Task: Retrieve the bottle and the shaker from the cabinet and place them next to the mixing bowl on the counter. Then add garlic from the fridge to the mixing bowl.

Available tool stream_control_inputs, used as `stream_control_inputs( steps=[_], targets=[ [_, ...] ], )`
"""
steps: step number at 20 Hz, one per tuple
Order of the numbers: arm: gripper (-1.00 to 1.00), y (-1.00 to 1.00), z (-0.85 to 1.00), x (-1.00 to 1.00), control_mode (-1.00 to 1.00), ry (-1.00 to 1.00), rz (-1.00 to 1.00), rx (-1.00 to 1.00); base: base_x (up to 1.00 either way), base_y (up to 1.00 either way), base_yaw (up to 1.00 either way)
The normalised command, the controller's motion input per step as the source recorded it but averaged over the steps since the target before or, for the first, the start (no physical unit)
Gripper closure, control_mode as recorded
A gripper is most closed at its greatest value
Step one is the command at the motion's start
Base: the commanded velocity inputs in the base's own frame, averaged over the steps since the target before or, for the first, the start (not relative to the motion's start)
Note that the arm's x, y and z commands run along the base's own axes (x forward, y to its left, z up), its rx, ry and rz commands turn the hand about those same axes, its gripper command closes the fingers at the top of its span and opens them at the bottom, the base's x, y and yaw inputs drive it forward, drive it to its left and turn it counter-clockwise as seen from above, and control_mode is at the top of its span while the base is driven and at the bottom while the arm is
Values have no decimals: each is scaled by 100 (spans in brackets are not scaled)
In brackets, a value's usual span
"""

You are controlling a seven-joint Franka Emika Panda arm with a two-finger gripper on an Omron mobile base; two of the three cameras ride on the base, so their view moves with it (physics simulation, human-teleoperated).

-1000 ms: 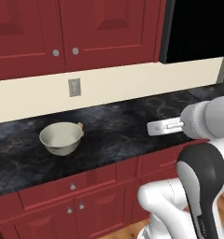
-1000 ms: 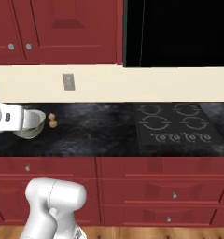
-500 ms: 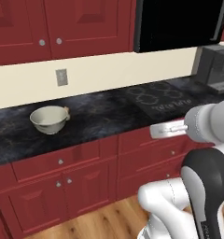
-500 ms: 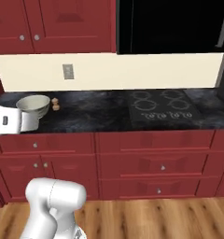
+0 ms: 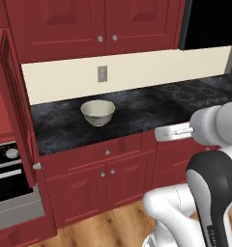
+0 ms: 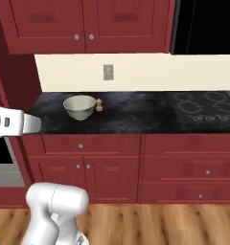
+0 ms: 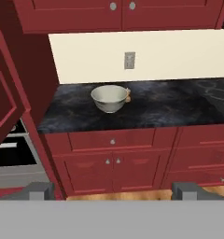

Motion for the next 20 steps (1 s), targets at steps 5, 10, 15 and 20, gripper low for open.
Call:
stream_control_inputs(
  steps=[5, 10, 15, 20],
  targets=[
    [-100, 0, 0, 0, 100, 0, 0, 0, -3, 85, 12],
    [-100, 0, 0, 0, 100, 0, 0, 0, 0, 100, -2],
    [-100, 0, 0, 0, 100, 0, 0, 0, 6, 100, -5],
    [-100, 0, 0, 0, 100, 0, 0, 0, 77, 73, -11]
  ],
)
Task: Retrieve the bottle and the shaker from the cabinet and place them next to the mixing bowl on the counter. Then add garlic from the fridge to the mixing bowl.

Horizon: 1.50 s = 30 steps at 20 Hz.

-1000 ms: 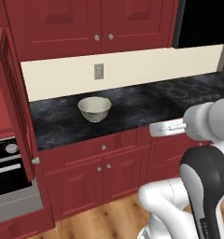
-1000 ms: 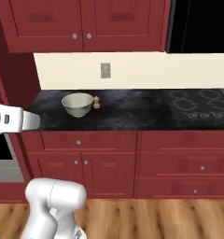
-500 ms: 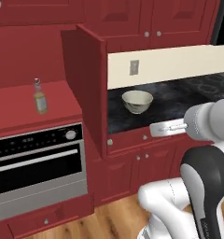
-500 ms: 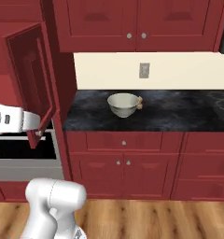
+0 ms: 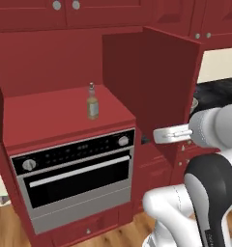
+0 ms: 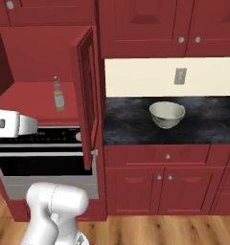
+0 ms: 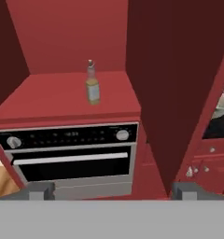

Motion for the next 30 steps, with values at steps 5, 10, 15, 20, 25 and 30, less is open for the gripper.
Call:
stream_control_inputs(
  steps=[5, 10, 15, 20, 25, 30],
  targets=[
    [-100, 0, 0, 0, 100, 0, 0, 0, 85, 28, -9],
    [-100, 0, 0, 0, 100, 0, 0, 0, 60, 46, 5],
    [-100, 0, 0, 0, 100, 0, 0, 0, 34, 64, 17],
    [-100, 0, 0, 0, 100, 0, 0, 0, 15, 13, 8],
    [-100, 0, 0, 0, 100, 0, 0, 0, -20, -37, -4],
    [-100, 0, 0, 0, 100, 0, 0, 0, -74, 15, -1]
  ],
)
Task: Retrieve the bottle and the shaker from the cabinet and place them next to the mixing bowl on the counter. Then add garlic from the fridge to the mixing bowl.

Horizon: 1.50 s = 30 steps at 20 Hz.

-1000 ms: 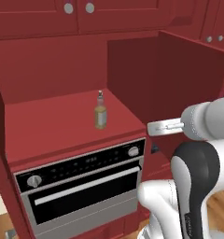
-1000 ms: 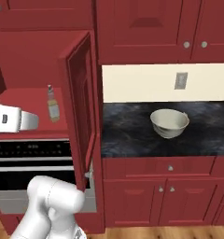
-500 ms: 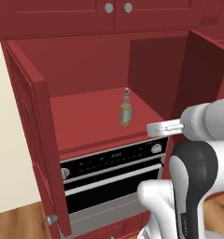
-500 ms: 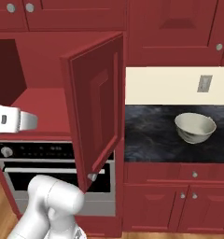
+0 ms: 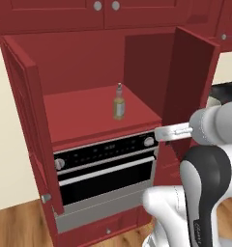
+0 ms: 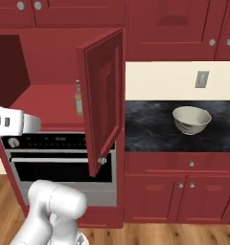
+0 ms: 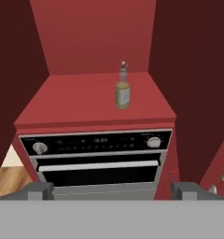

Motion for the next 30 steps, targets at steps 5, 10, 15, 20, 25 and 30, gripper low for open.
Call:
stream_control_inputs(
  steps=[5, 10, 15, 20, 25, 30],
  targets=[
    [-100, 0, 0, 0, 100, 0, 0, 0, -56, 36, -3],
    [-100, 0, 0, 0, 100, 0, 0, 0, 74, 54, 0],
    [-100, 0, 0, 0, 100, 0, 0, 0, 100, 5, 0],
    [-100, 0, 0, 0, 100, 0, 0, 0, 76, -35, 0],
    [-100, 0, 0, 0, 100, 0, 0, 0, 30, -4, -1],
    [-100, 0, 0, 0, 100, 0, 0, 0, 0, 0, 0]
  ],
)
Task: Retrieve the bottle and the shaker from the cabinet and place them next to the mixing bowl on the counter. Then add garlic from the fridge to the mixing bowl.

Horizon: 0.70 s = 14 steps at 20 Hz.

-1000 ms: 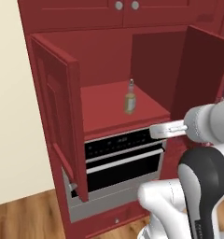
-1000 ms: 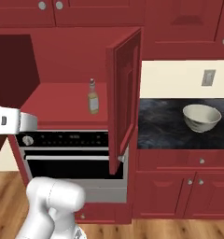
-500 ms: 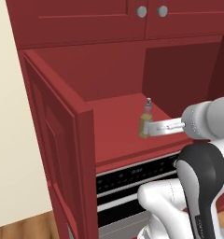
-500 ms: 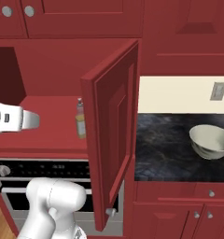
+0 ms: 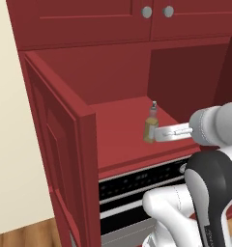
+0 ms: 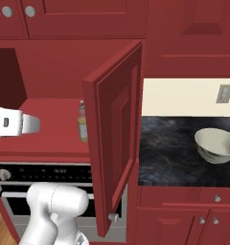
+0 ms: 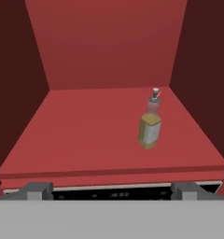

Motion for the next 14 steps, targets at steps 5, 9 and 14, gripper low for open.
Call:
stream_control_inputs(
  steps=[5, 9, 14],
  targets=[
    [-100, 0, 0, 0, 100, 0, 0, 0, 0, 0, 0],
    [-100, 0, 0, 0, 100, 0, 0, 0, 0, 0, 0],
    [-100, 0, 0, 13, -100, 21, 0, 0, 0, 0, 0]
  ],
)
